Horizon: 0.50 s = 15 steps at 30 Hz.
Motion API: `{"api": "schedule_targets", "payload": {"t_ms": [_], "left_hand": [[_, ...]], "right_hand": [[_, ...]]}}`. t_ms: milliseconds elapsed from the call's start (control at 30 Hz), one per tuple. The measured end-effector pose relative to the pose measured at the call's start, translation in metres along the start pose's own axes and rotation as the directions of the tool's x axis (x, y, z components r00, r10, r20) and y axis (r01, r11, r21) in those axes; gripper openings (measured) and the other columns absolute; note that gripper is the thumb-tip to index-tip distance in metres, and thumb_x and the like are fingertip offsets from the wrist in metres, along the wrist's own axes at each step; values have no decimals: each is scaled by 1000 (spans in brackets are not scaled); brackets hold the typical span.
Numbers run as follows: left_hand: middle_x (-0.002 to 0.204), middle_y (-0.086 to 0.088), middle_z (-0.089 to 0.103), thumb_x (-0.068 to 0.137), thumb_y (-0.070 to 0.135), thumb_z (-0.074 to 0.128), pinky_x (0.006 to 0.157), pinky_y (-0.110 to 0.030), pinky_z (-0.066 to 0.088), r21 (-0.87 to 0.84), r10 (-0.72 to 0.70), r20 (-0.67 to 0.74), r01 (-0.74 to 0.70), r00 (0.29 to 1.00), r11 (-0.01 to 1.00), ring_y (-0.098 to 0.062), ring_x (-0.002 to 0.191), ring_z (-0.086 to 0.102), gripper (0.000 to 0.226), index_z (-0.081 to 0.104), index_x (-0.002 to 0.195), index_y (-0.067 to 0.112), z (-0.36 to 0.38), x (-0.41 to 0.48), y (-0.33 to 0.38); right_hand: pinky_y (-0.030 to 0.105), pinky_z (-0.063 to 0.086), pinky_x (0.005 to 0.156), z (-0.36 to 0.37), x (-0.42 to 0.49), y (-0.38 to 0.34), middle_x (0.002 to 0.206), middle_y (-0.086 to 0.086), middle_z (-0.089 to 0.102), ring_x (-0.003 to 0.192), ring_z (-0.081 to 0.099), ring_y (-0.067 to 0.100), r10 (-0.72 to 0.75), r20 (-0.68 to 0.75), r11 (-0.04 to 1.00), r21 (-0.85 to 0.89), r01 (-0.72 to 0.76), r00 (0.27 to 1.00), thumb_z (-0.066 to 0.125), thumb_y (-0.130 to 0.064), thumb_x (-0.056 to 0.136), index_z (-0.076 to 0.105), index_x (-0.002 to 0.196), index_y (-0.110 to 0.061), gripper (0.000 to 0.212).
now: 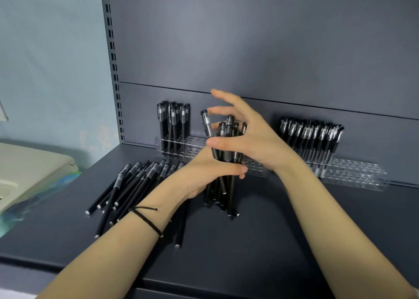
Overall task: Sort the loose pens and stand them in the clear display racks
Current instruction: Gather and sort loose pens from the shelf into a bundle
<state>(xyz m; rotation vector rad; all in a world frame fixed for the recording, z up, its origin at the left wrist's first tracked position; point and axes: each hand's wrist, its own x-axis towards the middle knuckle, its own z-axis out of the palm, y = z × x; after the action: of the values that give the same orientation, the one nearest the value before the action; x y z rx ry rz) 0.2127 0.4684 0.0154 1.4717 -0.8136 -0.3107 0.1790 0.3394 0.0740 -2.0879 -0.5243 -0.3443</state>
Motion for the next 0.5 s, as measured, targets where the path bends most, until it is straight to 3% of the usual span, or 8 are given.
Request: {"api": "schedule_targets", "payload": {"t_ms": [67,167,300,400,500], "left_hand": [[77,-6,68,81,-5,69,81,-22,49,31,-30,12,29,999,999,-11,82,67,14,64,86,7,-2,0,-2],[80,-6,70,80,-3,71,86,-26,48,55,-75,63,71,995,996,-13,86,67,15,66,91,7,-4,1,-4],[74,-6,68,82,-5,68,80,-24,51,94,-127,140,114,982,989,-12,77,66,25,61,101,9,0,1,-3],[73,-2,69,84,-6,66,76,-24,52,24,-115,145,112,983,993,-16,76,68,30,59,103,14,6,1,-5],[74,-6,70,83,-5,67,75,-28,55,-57,-137,141,147,980,988,-19,76,68,22,62,97,11,7,2,-11]], "right_hand": [[14,40,98,1,1,0,117,-11,63,111,57,-5,-17,17,999,-45,18,1000,81,-22,76,54,132,-41,65],[21,46,87,3,1,5,100,-3,64,93,60,-1,-15,22,1000,-17,15,1000,80,-16,77,60,120,-35,51],[40,52,83,1,2,12,91,2,65,82,60,13,-61,-3,988,142,61,998,79,-14,74,49,93,-27,38],[53,53,84,2,3,16,92,5,67,81,61,25,-91,-25,977,192,94,996,73,-4,80,42,86,-22,36],[48,54,80,4,2,17,88,12,66,79,62,26,-113,-52,970,212,121,992,65,2,86,39,85,-18,32]]}}
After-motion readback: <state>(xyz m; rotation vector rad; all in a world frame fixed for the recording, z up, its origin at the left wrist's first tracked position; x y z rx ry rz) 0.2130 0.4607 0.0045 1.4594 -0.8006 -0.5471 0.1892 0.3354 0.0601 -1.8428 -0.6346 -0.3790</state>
